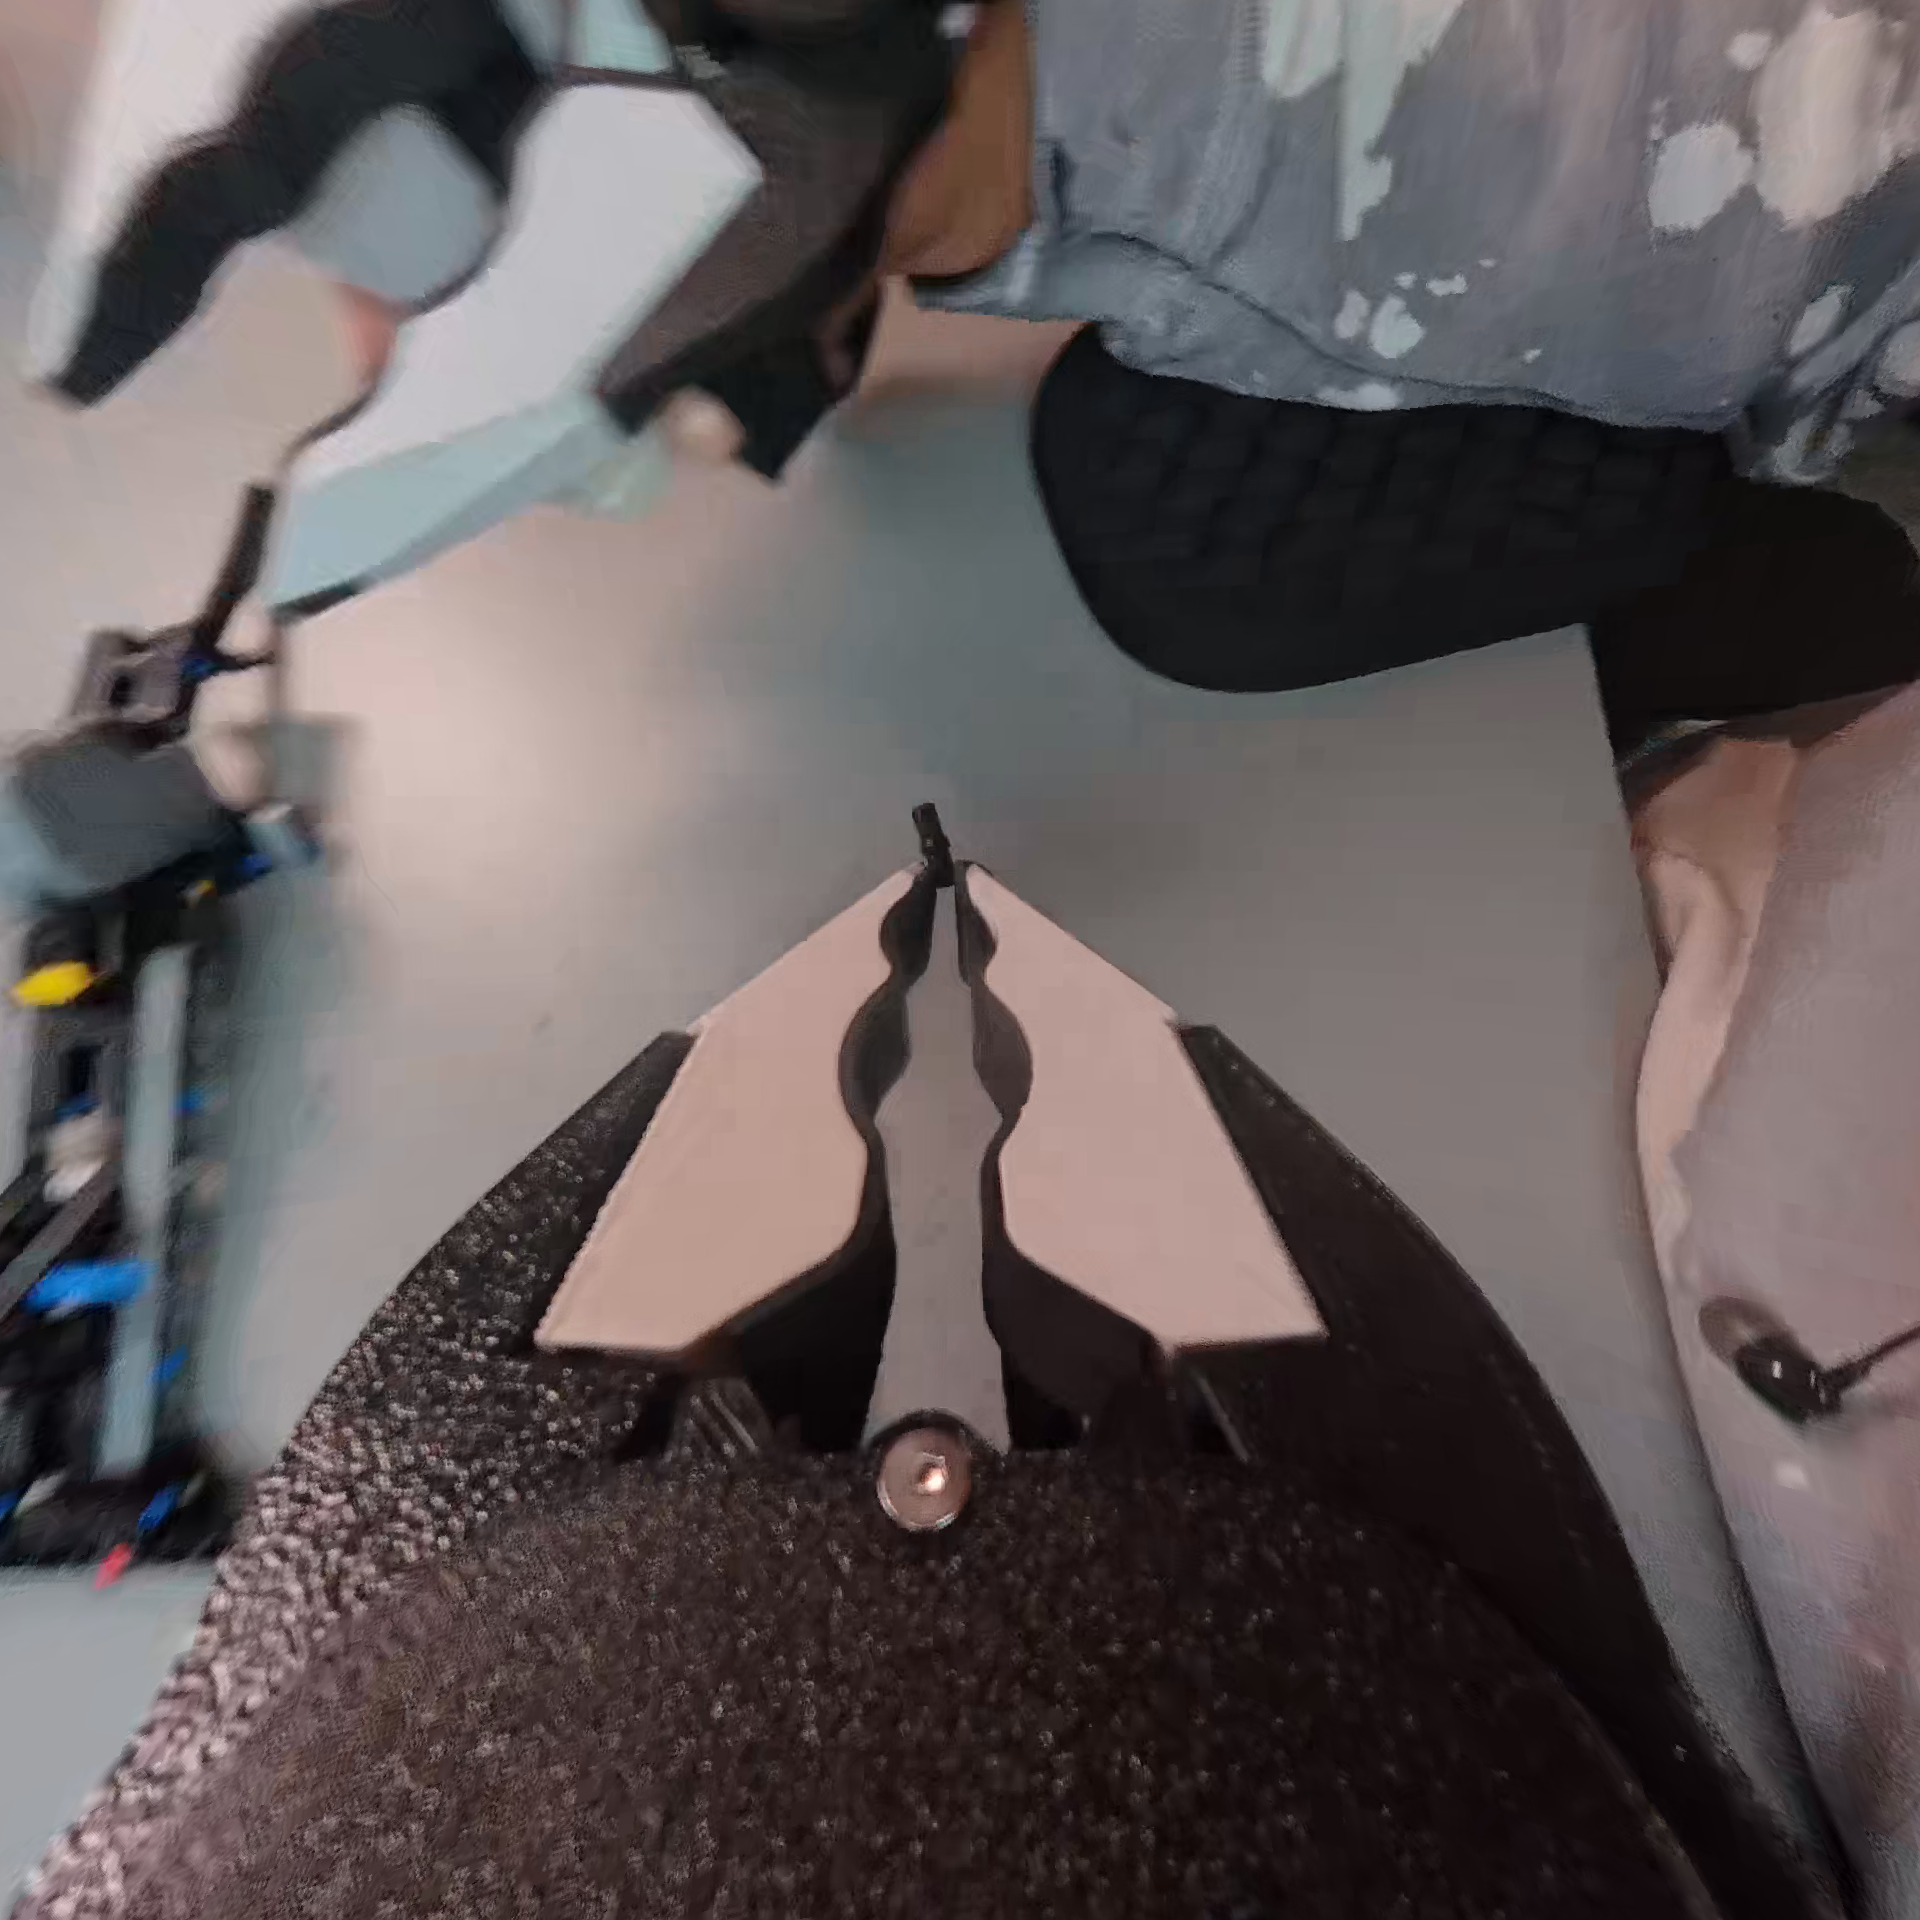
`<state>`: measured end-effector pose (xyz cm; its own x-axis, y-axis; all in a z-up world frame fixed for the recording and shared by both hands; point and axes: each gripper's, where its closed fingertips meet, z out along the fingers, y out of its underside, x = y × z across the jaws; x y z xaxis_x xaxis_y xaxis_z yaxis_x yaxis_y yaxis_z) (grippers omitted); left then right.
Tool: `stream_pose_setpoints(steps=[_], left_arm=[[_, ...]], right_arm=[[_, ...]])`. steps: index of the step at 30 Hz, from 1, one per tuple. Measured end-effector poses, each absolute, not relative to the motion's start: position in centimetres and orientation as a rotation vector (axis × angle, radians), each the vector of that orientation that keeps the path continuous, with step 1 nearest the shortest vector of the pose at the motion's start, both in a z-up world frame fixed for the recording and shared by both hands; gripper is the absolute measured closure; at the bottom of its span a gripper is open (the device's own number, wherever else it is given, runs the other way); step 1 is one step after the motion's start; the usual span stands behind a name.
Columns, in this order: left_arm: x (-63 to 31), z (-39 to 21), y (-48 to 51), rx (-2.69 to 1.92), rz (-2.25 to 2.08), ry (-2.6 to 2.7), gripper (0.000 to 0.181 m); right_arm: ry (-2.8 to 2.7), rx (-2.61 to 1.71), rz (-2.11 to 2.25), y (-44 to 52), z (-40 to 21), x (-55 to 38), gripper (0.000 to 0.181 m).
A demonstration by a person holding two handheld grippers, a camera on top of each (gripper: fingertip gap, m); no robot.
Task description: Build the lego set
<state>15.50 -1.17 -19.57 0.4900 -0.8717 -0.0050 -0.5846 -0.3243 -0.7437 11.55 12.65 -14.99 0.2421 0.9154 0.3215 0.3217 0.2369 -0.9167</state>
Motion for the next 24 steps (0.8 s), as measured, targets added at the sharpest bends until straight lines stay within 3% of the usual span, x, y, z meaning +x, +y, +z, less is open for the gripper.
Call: stream_pose_setpoints(steps=[7, 18, 24], left_arm=[[-1.9, -20.7, -0.4, -2.294, -0.39, 0.838, 0.177], [-3.4, -23.1, -3.0, -2.344, -0.45, 0.899, 0.175], [-7.3, -19.6, -0.6, -2.27, -0.345, 0.6, 0.164]], right_arm=[[-1.328, -1.322, 0.653, 12.2, -15.4, 11.1, 0.144], [-1.371, -1.352, 0.617, 11.9, -17.0, 10.6, 0.144], [-1.377, -1.35, 0.612, 11.8, -17.0, 10.5, 0.144]])
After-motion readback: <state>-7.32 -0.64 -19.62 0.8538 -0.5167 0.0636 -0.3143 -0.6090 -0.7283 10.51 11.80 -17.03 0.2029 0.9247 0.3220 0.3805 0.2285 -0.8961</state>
